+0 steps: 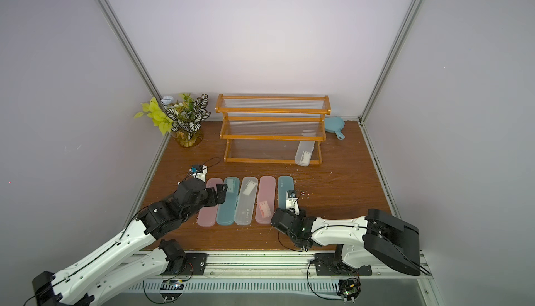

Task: Remove the pencil cases from the shelf
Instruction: Place the pencil case at the center of the board.

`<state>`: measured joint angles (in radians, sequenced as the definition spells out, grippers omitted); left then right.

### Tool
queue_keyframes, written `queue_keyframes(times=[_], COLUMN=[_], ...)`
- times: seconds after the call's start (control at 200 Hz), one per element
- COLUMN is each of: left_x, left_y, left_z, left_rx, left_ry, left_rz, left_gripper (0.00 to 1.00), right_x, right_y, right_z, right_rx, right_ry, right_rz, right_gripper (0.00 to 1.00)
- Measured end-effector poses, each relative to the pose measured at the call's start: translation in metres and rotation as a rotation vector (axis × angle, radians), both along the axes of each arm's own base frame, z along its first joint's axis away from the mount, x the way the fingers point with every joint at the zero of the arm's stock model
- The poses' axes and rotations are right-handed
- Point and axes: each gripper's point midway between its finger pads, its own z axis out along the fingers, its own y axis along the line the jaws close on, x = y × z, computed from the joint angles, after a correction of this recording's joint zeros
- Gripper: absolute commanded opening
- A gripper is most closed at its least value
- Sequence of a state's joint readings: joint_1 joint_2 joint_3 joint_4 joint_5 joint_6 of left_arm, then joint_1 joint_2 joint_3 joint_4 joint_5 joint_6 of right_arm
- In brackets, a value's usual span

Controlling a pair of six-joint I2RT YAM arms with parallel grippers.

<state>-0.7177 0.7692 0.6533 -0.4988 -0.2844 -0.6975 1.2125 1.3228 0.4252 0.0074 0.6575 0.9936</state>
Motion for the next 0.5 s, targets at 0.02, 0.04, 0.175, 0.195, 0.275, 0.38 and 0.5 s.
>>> queue_keyframes(times=[0.02,0.04,0.175,0.195,0.275,0.38,0.5], left_x=[0.0000,-0.0001,-0.0005,-0.0006,-0.0007,-0.0007,-0.0008], left_y=[-0.0001,-0.0003,-0.0012,-0.0013,-0.0015,-0.0015,-0.0015], left_z=[-0.0001,-0.0003,-0.0005,-0.0005,-0.0004,-0.0004,-0.0003], left_rx=[0.001,0.002,0.005,0.005,0.005,0.005,0.005], left_ry=[0.000,0.001,0.001,0.001,0.001,0.001,0.001], left_rz=[-0.002,-0.003,-0.012,-0.013,-0.016,-0.016,-0.016], left_gripper=[0.97,0.97,0.97,0.97,0.97,0.97,0.97], right_x=[0.0000,0.0000,-0.0004,-0.0009,-0.0016,-0.0019,-0.0017], right_y=[0.0014,0.0025,0.0074,0.0078,0.0070,0.0058,0.0061], right_z=[0.0005,0.0007,0.0033,0.0030,0.0023,0.0026,0.0076], right_rx=[0.003,0.003,0.024,0.026,0.025,0.021,0.025], right_ry=[0.000,0.000,0.004,0.007,0.011,0.015,0.014], right_rz=[0.000,0.000,-0.002,-0.002,-0.005,-0.010,-0.011], right_gripper=[0.81,0.82,0.92,0.93,0.96,0.97,0.97])
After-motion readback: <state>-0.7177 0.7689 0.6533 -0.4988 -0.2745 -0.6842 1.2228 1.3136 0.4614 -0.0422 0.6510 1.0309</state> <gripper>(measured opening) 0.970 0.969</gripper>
